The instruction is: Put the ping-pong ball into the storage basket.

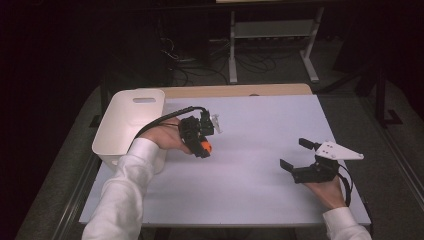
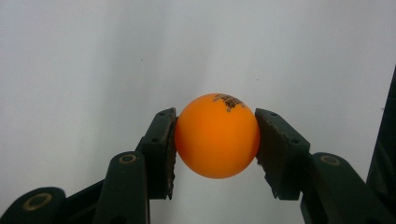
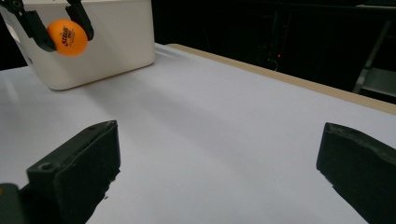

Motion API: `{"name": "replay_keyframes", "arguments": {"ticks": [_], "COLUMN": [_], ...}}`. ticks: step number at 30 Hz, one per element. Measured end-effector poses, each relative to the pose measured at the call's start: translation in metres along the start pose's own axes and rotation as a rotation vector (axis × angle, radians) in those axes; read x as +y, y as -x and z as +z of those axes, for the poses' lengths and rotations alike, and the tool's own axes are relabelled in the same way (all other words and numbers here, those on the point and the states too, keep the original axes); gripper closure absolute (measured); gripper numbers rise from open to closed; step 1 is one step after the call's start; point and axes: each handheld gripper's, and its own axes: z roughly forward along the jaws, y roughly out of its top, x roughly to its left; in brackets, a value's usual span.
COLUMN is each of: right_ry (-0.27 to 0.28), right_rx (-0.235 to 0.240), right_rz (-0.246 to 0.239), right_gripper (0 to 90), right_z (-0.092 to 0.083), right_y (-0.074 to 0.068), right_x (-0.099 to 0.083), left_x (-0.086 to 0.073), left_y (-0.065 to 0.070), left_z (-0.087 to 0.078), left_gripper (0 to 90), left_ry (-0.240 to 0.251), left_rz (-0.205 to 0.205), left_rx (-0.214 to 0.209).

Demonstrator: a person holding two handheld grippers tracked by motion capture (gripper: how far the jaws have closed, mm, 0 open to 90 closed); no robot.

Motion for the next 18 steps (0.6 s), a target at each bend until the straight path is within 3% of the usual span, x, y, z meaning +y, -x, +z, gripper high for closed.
{"name": "replay_keyframes", "arguments": {"ticks": [18], "right_ry": [0.022], "right_rx": [-0.005], "right_rz": [0.0], "right_gripper": [0.0], "right_z": [-0.002], "right_y": [-0.001], "right_x": [0.002], "left_x": [0.002], "left_y": [0.002], "left_z": [-0.026], "left_gripper": [51.0], "left_ry": [-0.003], "left_rz": [0.023], "left_rx": [0.011]}}
